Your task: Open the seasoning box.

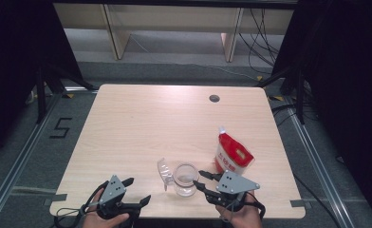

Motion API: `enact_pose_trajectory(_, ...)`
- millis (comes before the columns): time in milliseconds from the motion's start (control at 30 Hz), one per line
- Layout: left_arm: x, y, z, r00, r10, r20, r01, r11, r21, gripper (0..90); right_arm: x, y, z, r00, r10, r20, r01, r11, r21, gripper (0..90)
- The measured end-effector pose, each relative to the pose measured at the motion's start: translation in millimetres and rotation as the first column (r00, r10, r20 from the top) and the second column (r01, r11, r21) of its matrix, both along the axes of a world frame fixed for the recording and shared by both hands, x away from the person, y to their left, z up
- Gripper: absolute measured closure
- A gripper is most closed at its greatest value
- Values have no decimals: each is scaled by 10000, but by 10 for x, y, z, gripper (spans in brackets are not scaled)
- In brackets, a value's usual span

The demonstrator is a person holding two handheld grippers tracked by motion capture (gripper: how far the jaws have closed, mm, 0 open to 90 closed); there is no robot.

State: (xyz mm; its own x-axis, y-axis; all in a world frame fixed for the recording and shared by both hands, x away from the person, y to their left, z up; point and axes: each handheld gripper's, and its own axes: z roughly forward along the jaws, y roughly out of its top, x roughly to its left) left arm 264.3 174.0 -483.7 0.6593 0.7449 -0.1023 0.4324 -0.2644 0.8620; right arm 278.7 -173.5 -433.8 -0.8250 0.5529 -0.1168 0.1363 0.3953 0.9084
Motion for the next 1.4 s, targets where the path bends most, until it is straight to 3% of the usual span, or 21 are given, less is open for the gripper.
enact_pose_trajectory(67, -3, 4, 3, 10000, -15, 27, 16, 9999, -136, 163, -20, -68, -11, 9998, -156, 78, 156, 9999, 3, 575)
enact_pose_trajectory(100, -3, 4, 3, 10000, -15, 27, 16, 9999, -136, 163, -34, -92, -21, 9999, -140, -96, 141, 9999, 93, 564)
enact_pose_trajectory(267, -8, 20, 18, 9999, -27, 98, 27, 10000, 2, 163, -101, -227, -68, 9984, -549, -133, 553, 9981, 285, 472)
enact_pose_trajectory(667, -1, -11, 9, 9999, -127, 78, 127, 9999, -31, 165, -256, -491, -151, 9887, -1403, -529, 1412, 9899, 142, 446)
enact_pose_trajectory(767, 1, -12, 10, 9999, -132, 52, 132, 9999, -36, 166, -271, -566, -181, 9843, -1643, -651, 1660, 9859, 229, 441)
enact_pose_trajectory(833, -5, -15, 14, 9998, -191, 25, 191, 9998, 37, 171, -305, -644, -213, 9762, -1915, -1017, 1964, 9797, 406, 438)
enact_pose_trajectory(867, -6, -15, 17, 9997, -232, 40, 232, 9997, 85, 171, -291, -680, -219, 9778, -1894, -893, 1933, 9804, 370, 433)
enact_pose_trajectory(967, -6, -29, 12, 9998, -203, 45, 203, 9998, -43, 171, -305, -769, -231, 9667, -2325, -1071, 2377, 9706, 383, 409)
enact_pose_trajectory(1033, -6, -31, 12, 9997, -221, 37, 221, 9998, 0, 171, -298, -820, -246, 9669, -2264, -1173, 2320, 9720, 363, 374)
enact_pose_trajectory(1100, 1, -30, 8, 9995, -322, 7, 321, 9995, 61, 171, -327, -842, -266, 9580, -2499, -1404, 2589, 9646, 495, 363)
enact_pose_trajectory(1133, 7, -28, 7, 9992, -393, 53, 392, 9992, 124, 171, -314, -859, -276, 9626, -2389, -1278, 2463, 9681, 453, 344)
enact_pose_trajectory(1167, 10, -24, 13, 9989, -454, 102, 451, 9986, 261, 171, -317, -875, -281, 9599, -2469, -1331, 2546, 9661, 441, 330)
enact_pose_trajectory(1233, 7, -28, 13, 9993, -380, 56, 379, 9992, 157, 173, -306, -927, -285, 9612, -2483, -1203, 2542, 9665, 355, 319)
enact_pose_trajectory(1300, 6, -31, 13, 9996, -296, 15, 295, 9996, 49, 173, -322, -960, -298, 9488, -2715, -1615, 2805, 9592, 358, 283)
enact_pose_trajectory(1400, 8, -34, 13, 9995, -318, 6, 318, 9995, 40, 173, -312, -1019, -327, 9482, -2858, -1388, 2925, 9558, 296, 269)
